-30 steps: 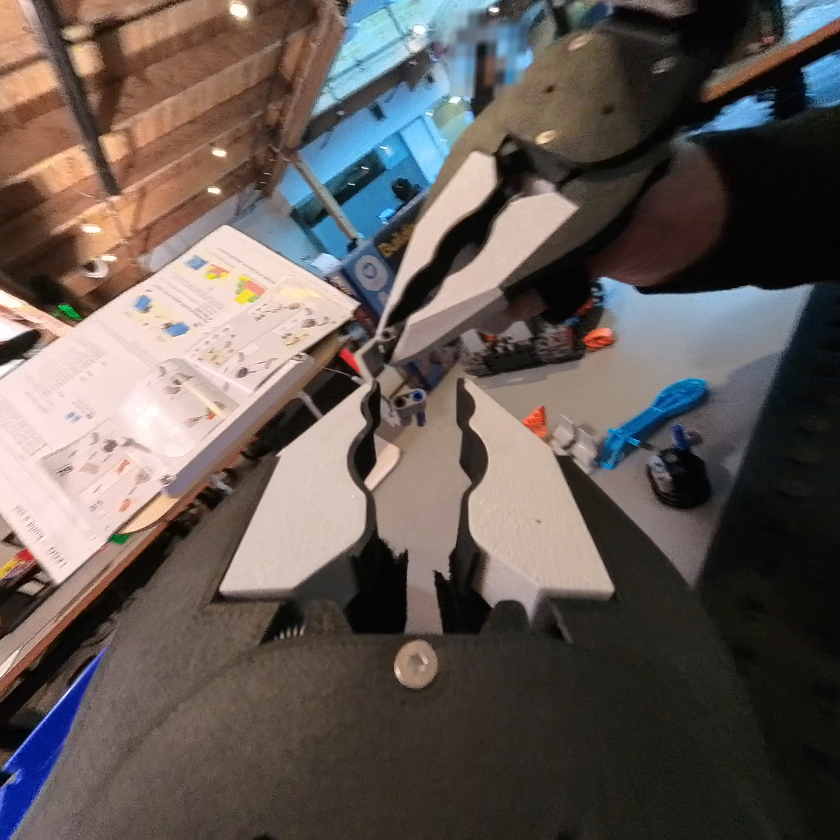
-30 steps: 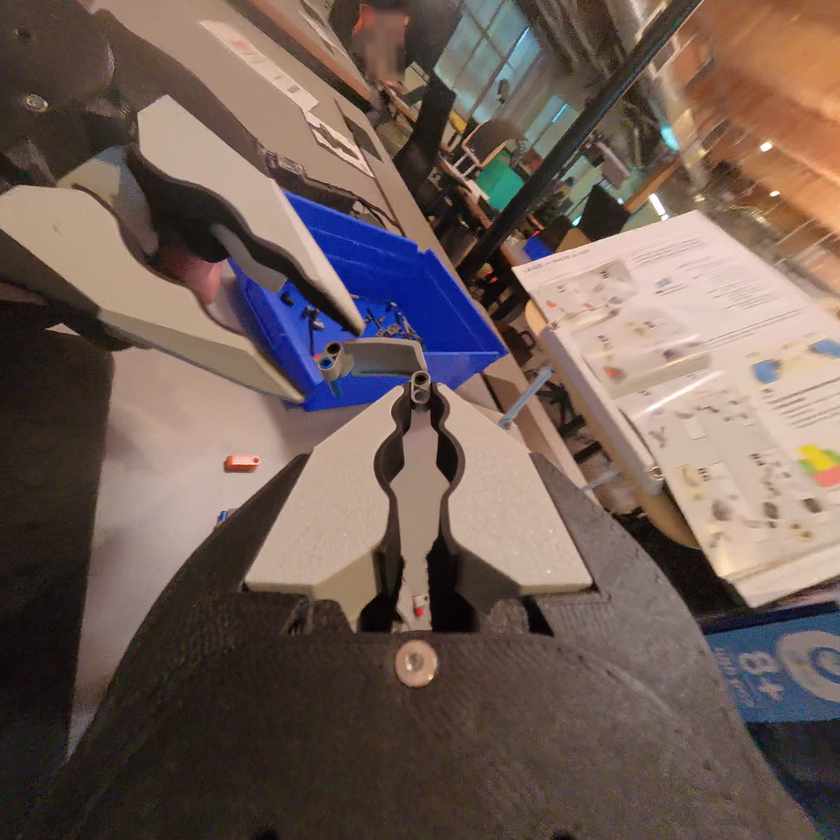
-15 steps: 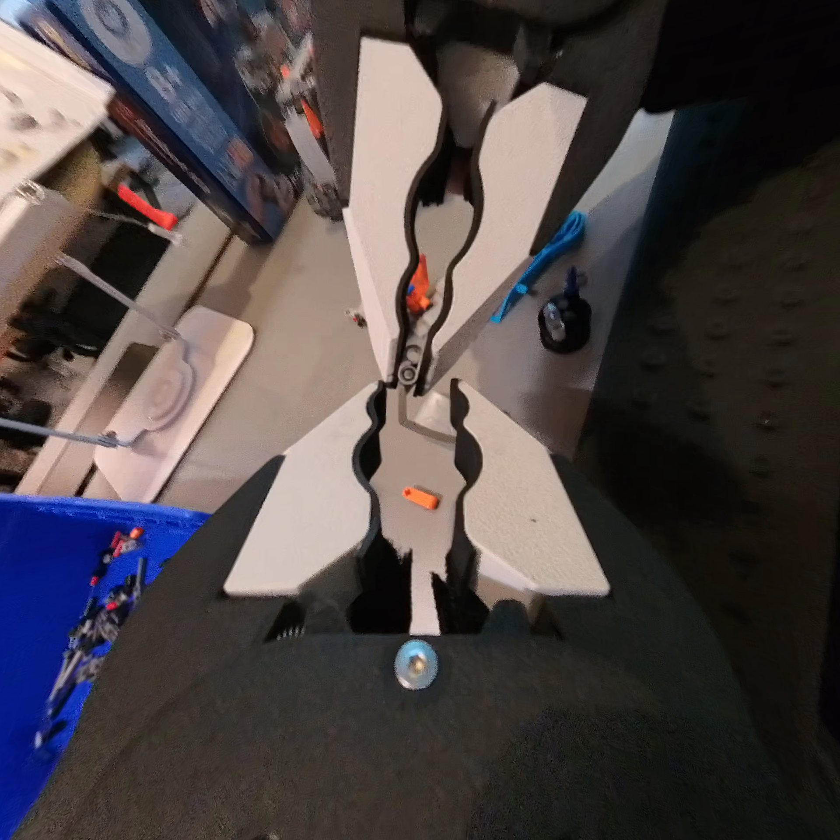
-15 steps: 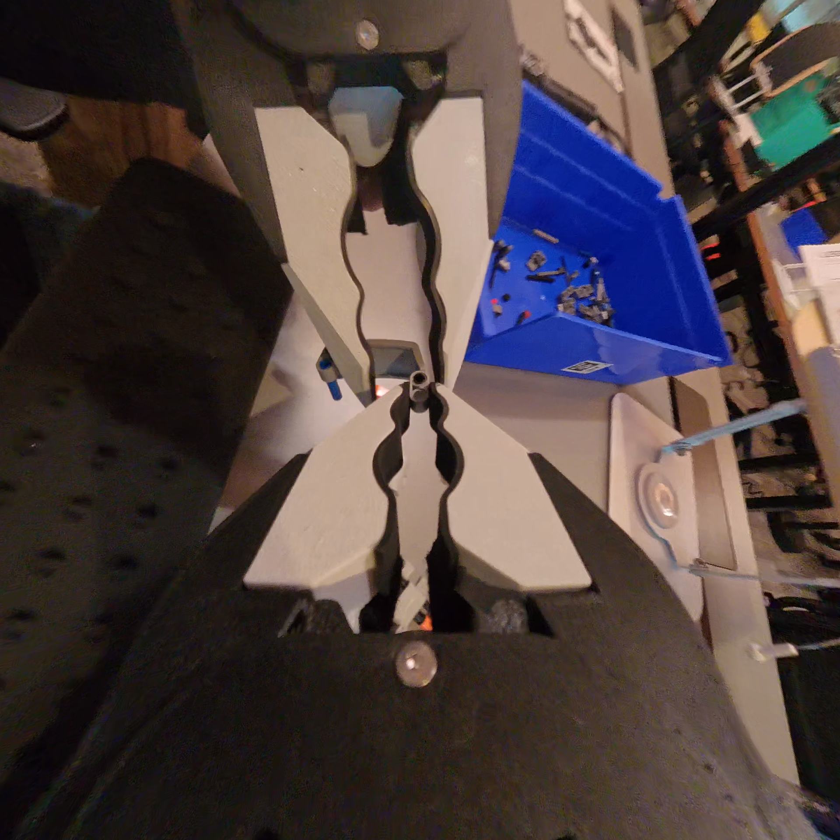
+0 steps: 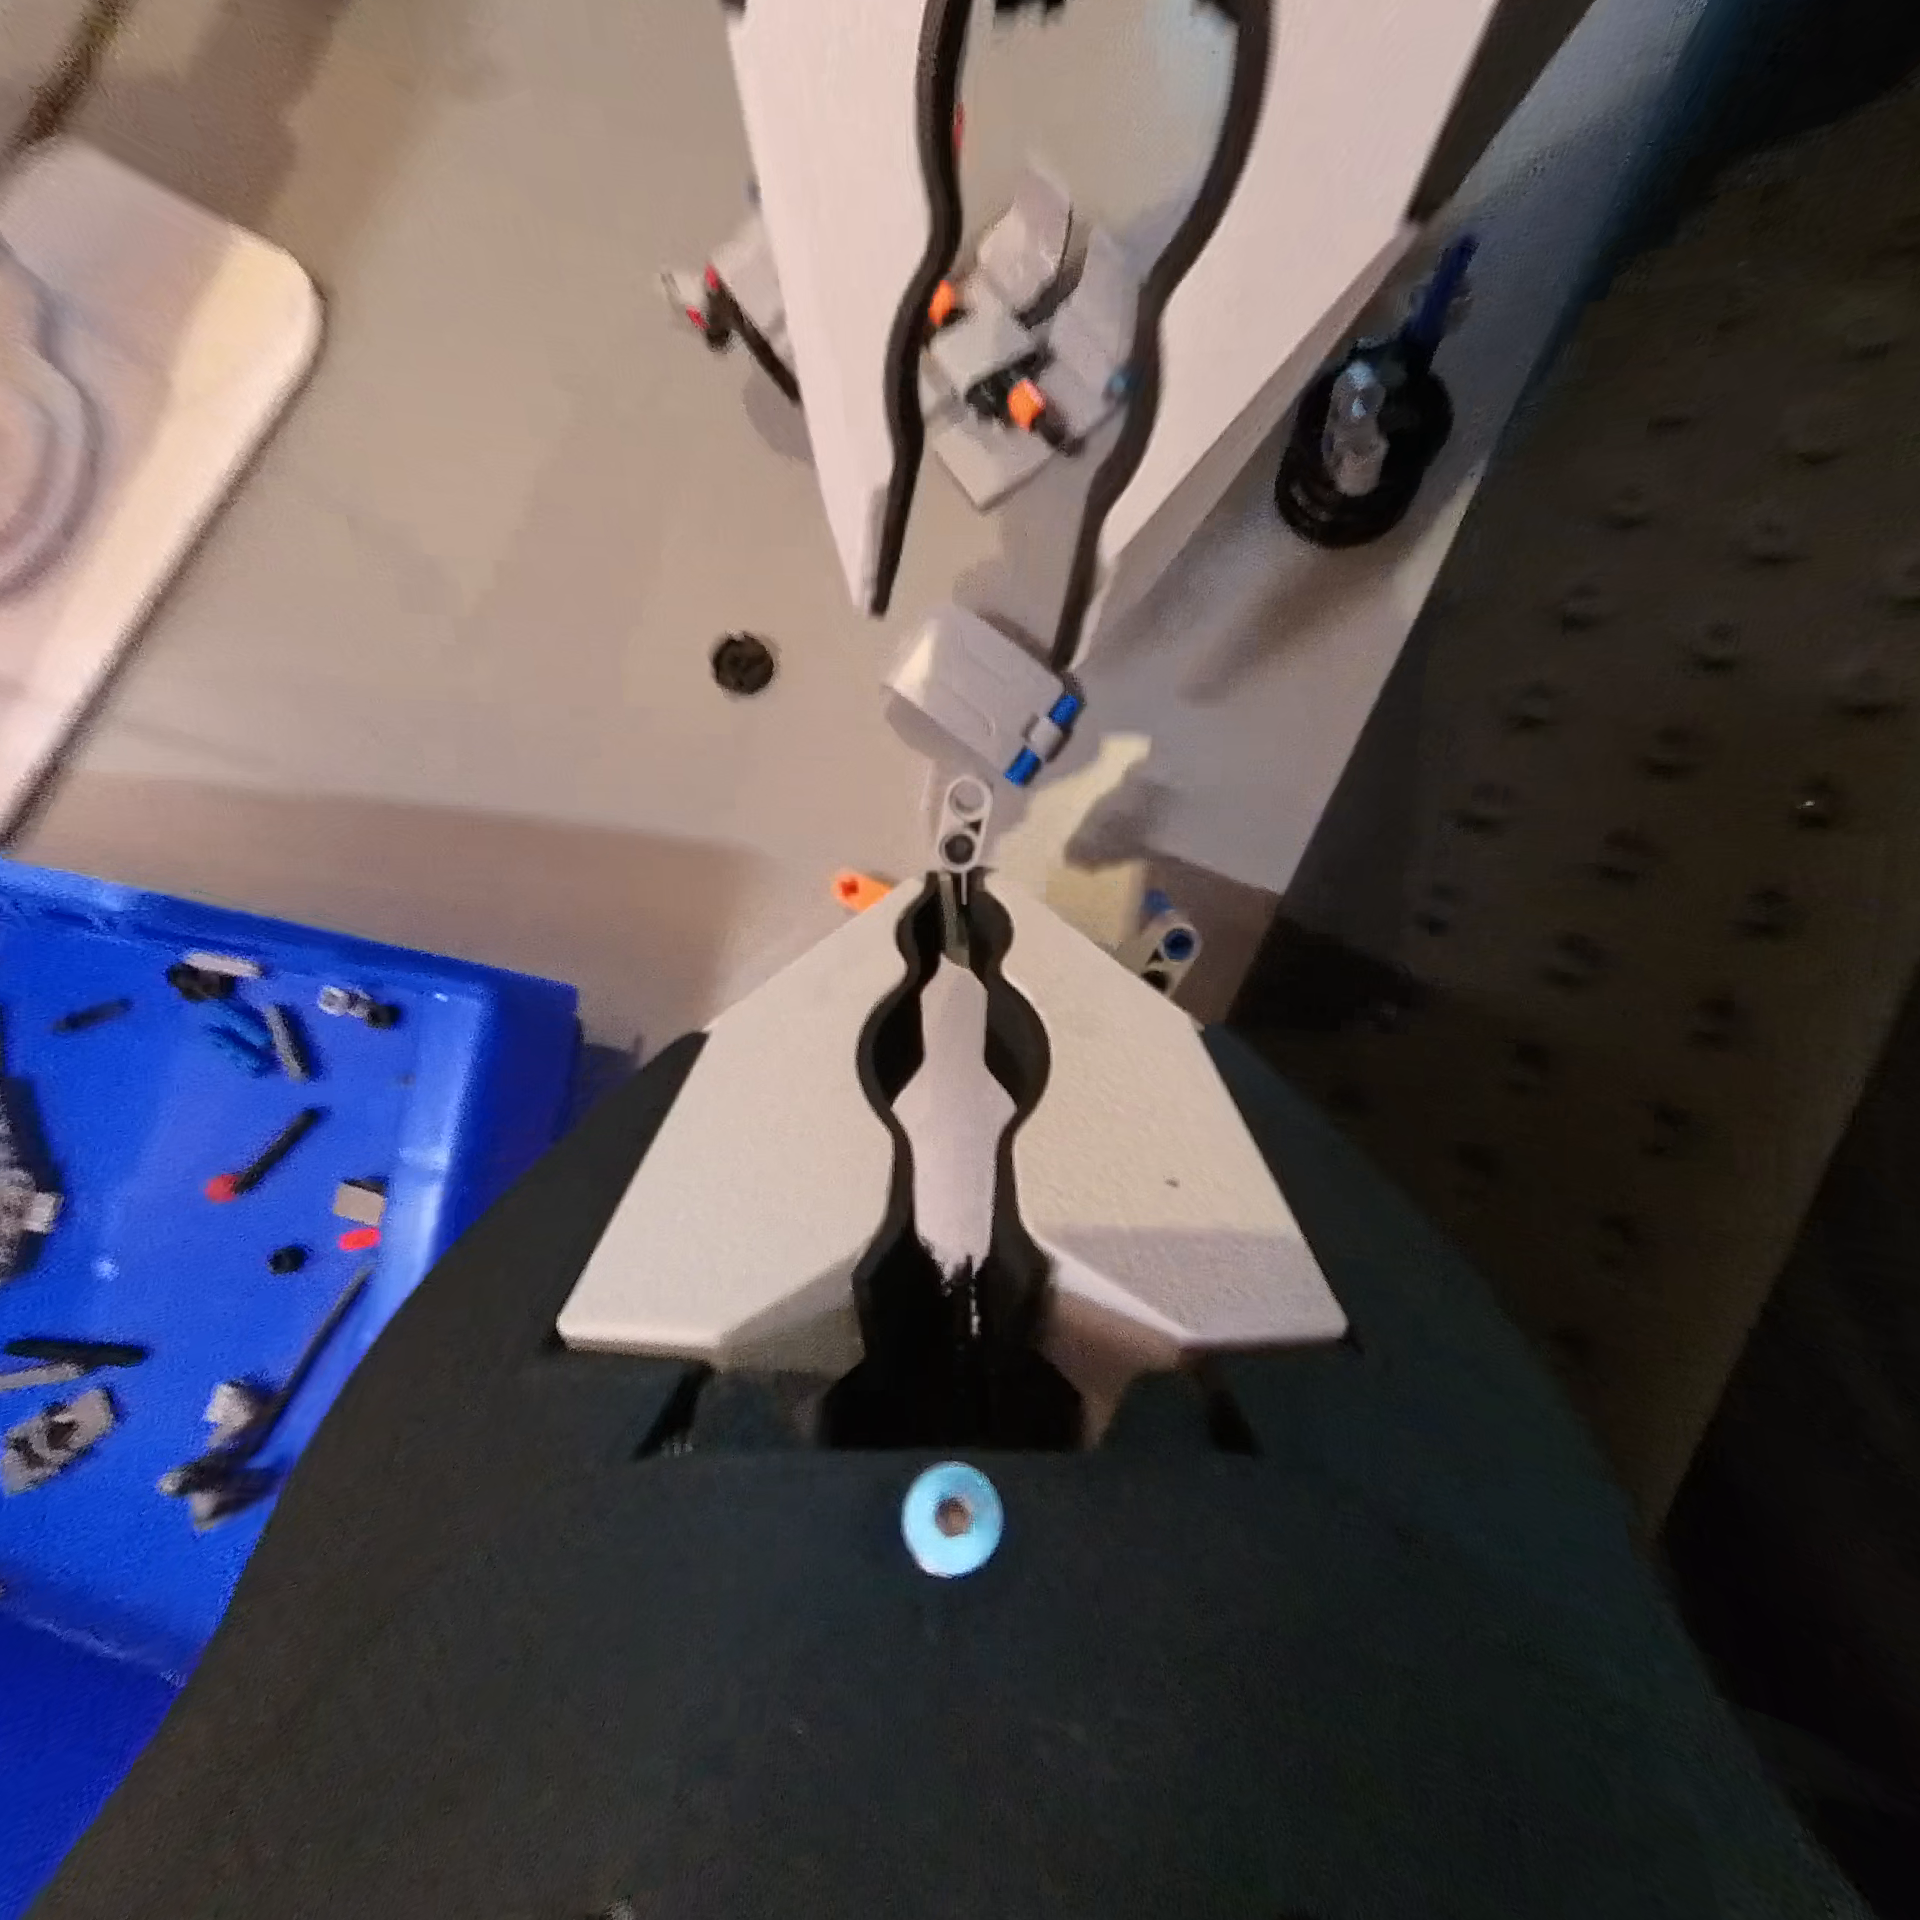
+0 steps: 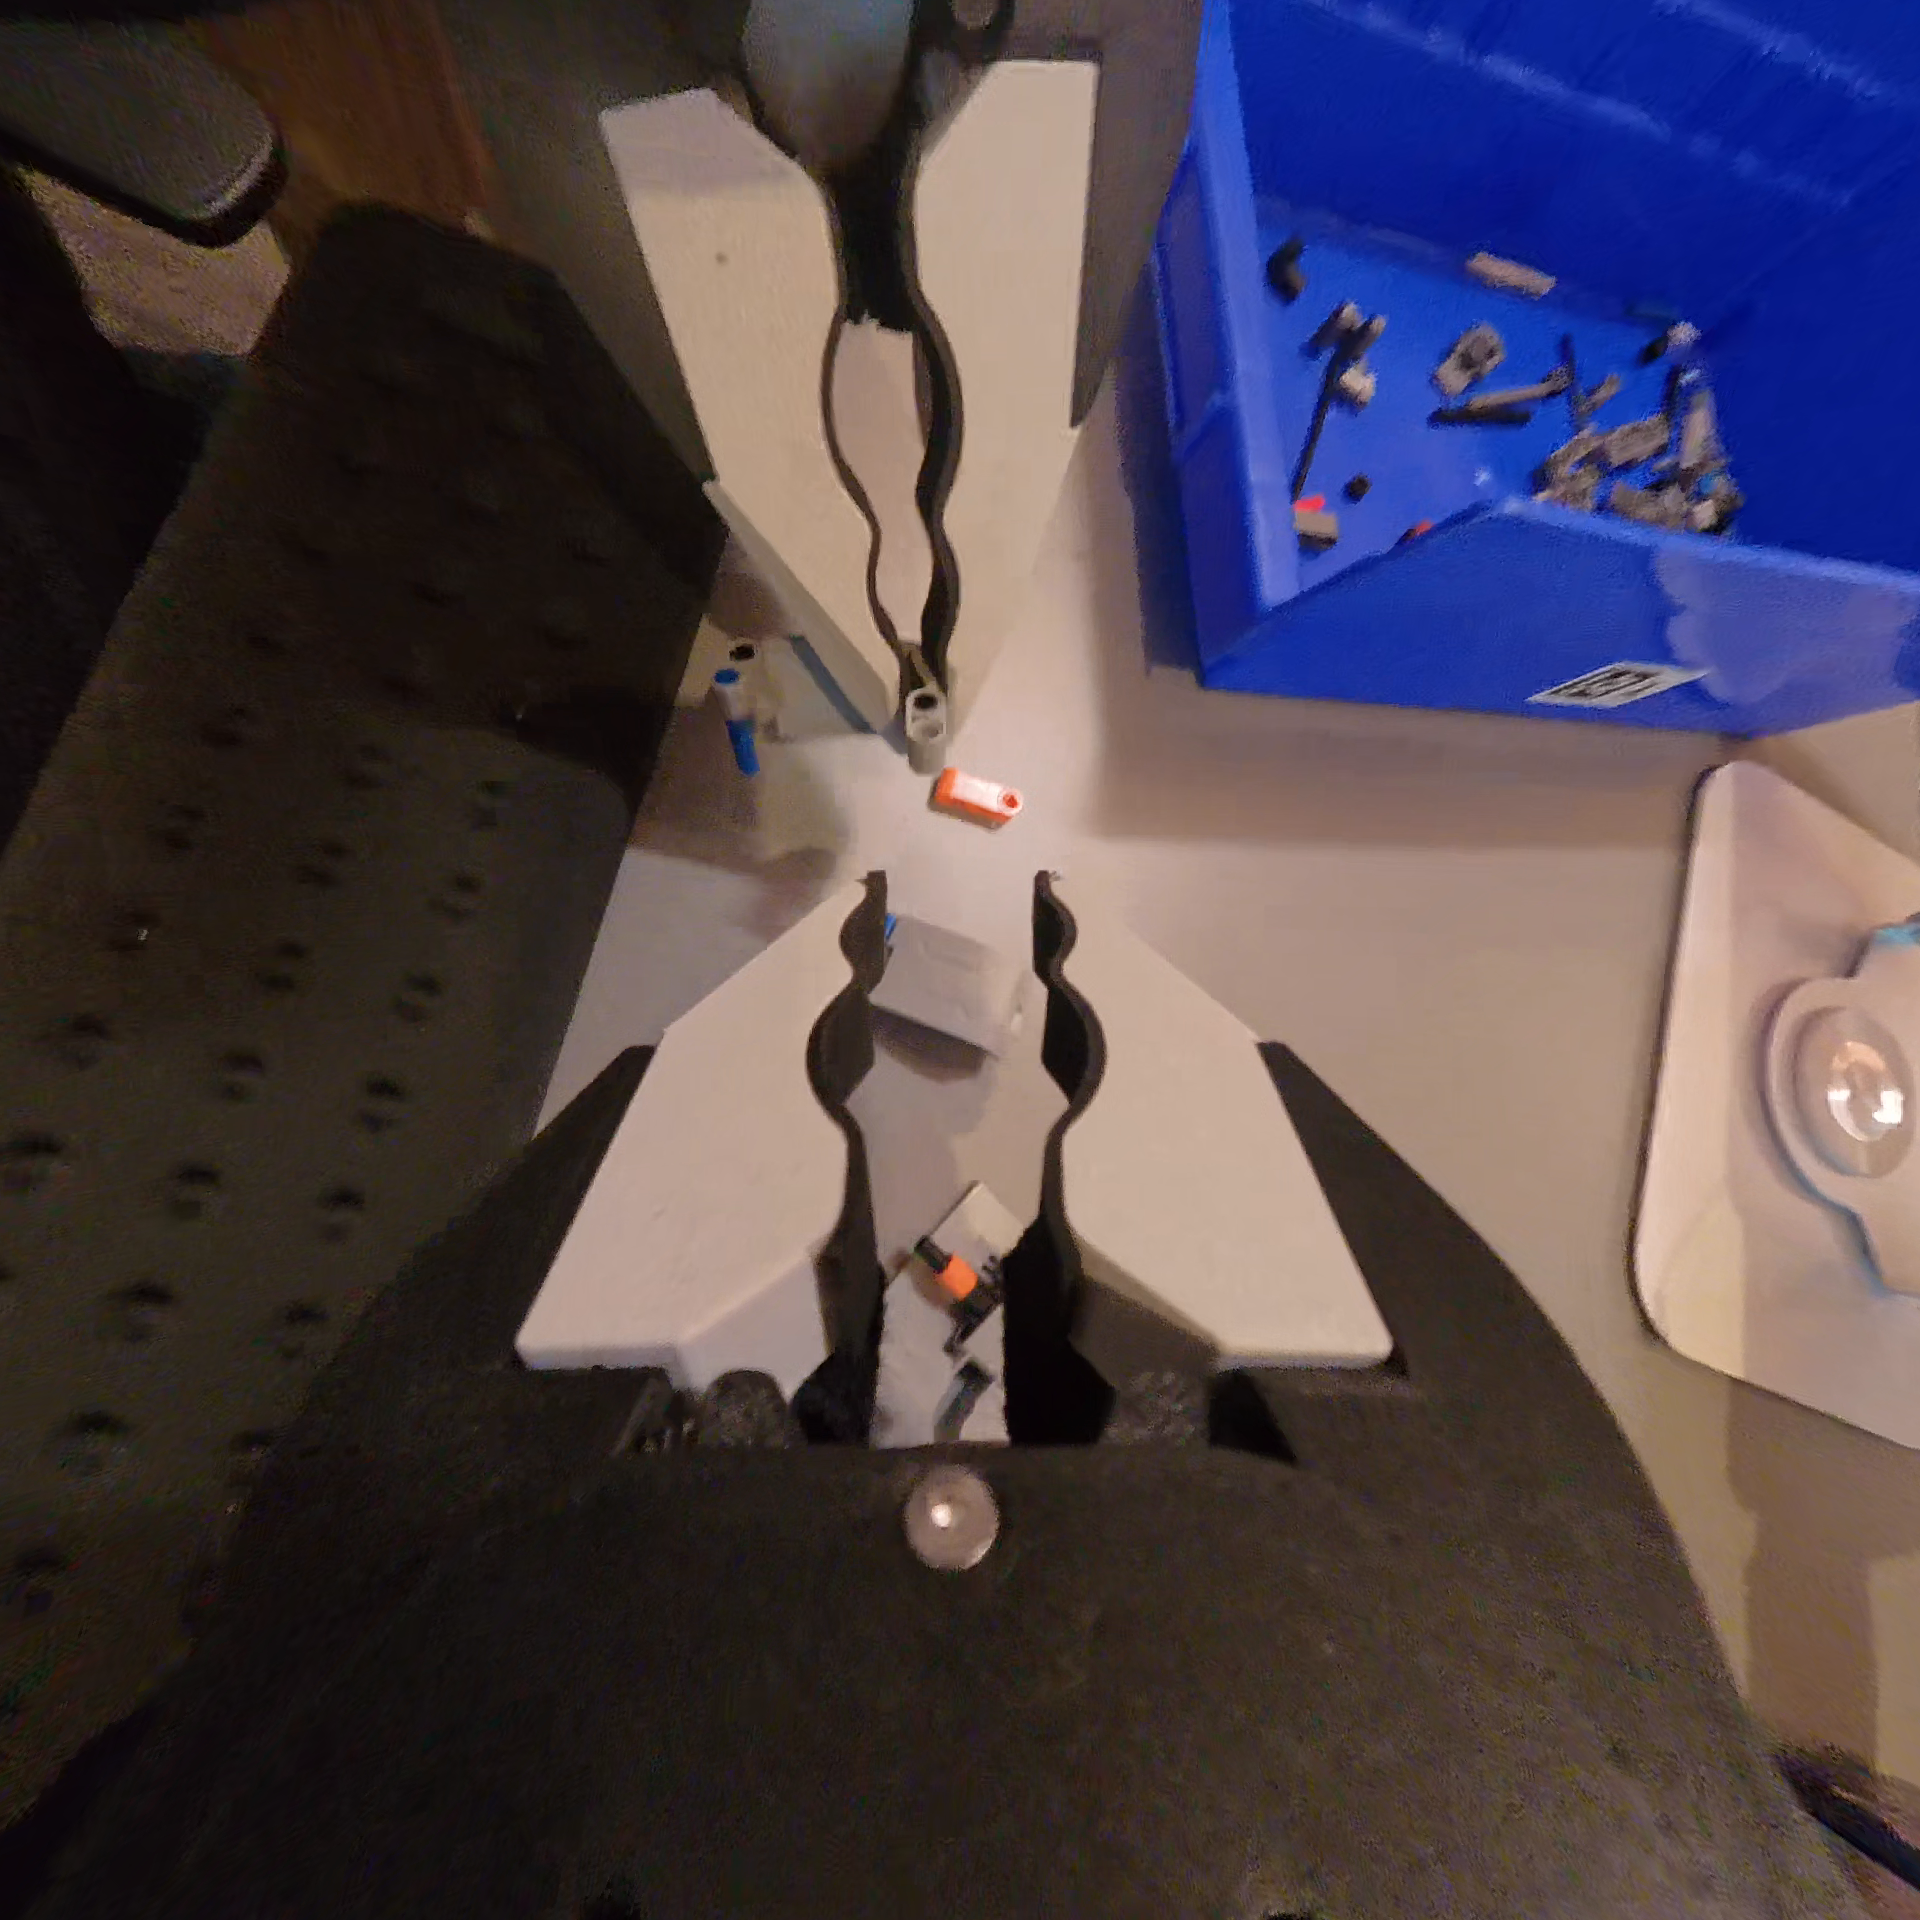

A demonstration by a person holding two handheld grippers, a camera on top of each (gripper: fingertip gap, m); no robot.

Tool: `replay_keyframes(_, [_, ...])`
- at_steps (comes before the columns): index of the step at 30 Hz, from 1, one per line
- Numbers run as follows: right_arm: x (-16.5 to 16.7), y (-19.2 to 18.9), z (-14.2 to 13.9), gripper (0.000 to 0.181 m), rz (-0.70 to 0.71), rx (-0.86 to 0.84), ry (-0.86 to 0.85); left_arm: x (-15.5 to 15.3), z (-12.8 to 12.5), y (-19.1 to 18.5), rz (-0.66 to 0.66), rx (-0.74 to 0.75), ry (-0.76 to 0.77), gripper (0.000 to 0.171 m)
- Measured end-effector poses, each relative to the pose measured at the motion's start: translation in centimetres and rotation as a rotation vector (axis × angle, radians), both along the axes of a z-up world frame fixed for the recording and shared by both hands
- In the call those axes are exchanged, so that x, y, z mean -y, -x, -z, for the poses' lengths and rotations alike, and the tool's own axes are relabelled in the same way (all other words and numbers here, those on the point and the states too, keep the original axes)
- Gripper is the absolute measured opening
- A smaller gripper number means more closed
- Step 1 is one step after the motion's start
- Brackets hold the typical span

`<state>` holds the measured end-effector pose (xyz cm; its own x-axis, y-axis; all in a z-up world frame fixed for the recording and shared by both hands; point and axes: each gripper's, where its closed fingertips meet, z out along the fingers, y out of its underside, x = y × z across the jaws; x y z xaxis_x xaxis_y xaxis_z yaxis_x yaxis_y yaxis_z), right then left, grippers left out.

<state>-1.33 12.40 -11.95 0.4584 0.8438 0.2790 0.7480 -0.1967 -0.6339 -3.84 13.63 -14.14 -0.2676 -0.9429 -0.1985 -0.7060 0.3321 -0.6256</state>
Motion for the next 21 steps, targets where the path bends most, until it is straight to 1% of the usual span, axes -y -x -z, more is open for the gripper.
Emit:
replay_keyframes(3, [0.5, -0.7, 1.8, 0.031, -0.031, 0.085, 0.044, -0.4, 1.9, 0.7, -0.039, -0.129, 0.066, 0.002])
replay_keyframes(6, [0.6, -1.5, 3.9, 0.033, -0.053, 0.22, 0.046, -0.5, 2.8, 0.5, -0.066, -0.2, 0.095, 0.002])
replay_keyframes(7, [0.6, -1.7, 4.5, 0.034, -0.055, 0.252, 0.046, -0.2, 3.1, 0.6, -0.066, -0.237, 0.117, 0.005])
replay_keyframes(8, [0.5, -1.8, 4.7, 0.036, -0.058, 0.276, 0.033, -0.3, 3.5, 0.6, -0.077, -0.262, 0.122, 0.013])
replay_keyframes(9, [0.3, -1.9, 4.7, 0.035, -0.059, 0.293, 0.007, -0.4, 3.7, 0.6, -0.087, -0.285, 0.131, 0.022])
replay_keyframes(10, [0.1, -2.1, 4.6, 0.03, -0.056, 0.31, -0.014, -0.2, 3.6, 0.5, -0.076, -0.285, 0.146, 0.027])
replay_keyframes(13, [-0.3, -2.3, 4.5, 0.02, -0.053, 0.333, -0.062, -0.1, 1.8, 0.3, -0.069, -0.193, 0.211, 0.037])
replay_keyframes(15, [-0.7, -2.6, 4.4, 0.015, -0.039, 0.337, -0.092, -0.2, 0.3, 0.6, -0.07, -0.119, 0.266, 0.038])
replay_keyframes(17, [-0.9, -2.6, 4.3, 0.0, -0.046, 0.336, -0.108, -1.1, -0.8, 1.1, -0.082, -0.059, 0.252, 0.037])
replay_keyframes(19, [-1.0, -2.6, 4.3, 0.0, -0.042, 0.329, -0.111, -2.1, -1.2, 1.4, -0.11, -0.015, 0.223, 0.035])
replay_keyframes(21, [-0.9, -2.6, 4.2, 0.0, -0.038, 0.313, -0.103, -2.3, -1.5, 1.4, -0.102, 0.018, 0.186, 0.034])
